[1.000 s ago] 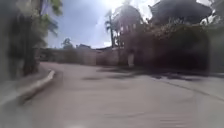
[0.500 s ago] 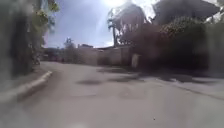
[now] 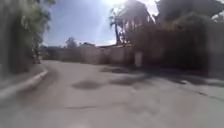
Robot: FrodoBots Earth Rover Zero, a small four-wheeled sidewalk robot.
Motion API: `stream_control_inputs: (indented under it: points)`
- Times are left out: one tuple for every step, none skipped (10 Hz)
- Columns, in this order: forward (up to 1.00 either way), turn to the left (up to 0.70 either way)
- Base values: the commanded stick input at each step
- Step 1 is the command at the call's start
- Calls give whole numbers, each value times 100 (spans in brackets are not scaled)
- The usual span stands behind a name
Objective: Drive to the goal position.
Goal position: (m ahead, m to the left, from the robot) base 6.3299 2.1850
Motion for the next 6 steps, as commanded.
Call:
stream_control_inputs:
  points:
    - [100, 0]
    - [100, 0]
    - [100, 0]
    - [100, 0]
    - [100, 0]
    - [100, 0]
